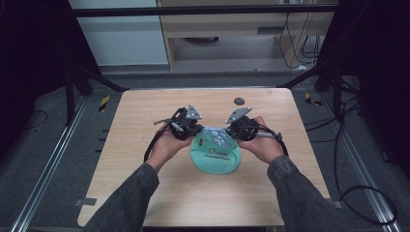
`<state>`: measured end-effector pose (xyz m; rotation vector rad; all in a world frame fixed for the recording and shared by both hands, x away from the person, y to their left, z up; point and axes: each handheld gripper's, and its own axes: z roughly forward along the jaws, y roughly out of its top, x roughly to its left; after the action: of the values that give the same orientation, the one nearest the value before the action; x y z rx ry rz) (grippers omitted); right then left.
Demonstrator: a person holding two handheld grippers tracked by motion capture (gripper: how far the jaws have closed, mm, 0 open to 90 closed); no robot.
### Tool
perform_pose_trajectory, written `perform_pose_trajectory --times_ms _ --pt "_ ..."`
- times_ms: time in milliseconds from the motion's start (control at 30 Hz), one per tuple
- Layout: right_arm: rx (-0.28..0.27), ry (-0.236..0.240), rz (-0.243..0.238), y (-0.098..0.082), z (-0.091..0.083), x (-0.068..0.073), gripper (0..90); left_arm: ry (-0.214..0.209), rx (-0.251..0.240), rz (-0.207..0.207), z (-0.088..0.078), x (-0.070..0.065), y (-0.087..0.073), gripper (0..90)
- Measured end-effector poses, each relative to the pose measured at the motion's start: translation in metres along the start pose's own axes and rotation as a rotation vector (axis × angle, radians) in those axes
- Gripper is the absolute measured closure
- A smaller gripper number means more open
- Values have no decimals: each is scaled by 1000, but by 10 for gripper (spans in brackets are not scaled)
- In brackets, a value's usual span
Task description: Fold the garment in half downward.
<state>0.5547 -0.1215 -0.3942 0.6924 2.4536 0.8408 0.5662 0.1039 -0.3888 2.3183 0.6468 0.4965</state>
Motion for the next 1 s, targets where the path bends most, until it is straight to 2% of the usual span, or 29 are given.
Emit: perform_pose_trajectory --times_ms 133,533,1000 --pt "-1 5 -1 -2 -2 2 842 -7 -1 -2 -1 -4 -2 866" --pt "15 35 -20 -18 -2 16 842 -23 11 35 0 -22 -13 865" --pt "14 60 -27 -28 0 29 839 -48 5 19 2 -29 -30 864"
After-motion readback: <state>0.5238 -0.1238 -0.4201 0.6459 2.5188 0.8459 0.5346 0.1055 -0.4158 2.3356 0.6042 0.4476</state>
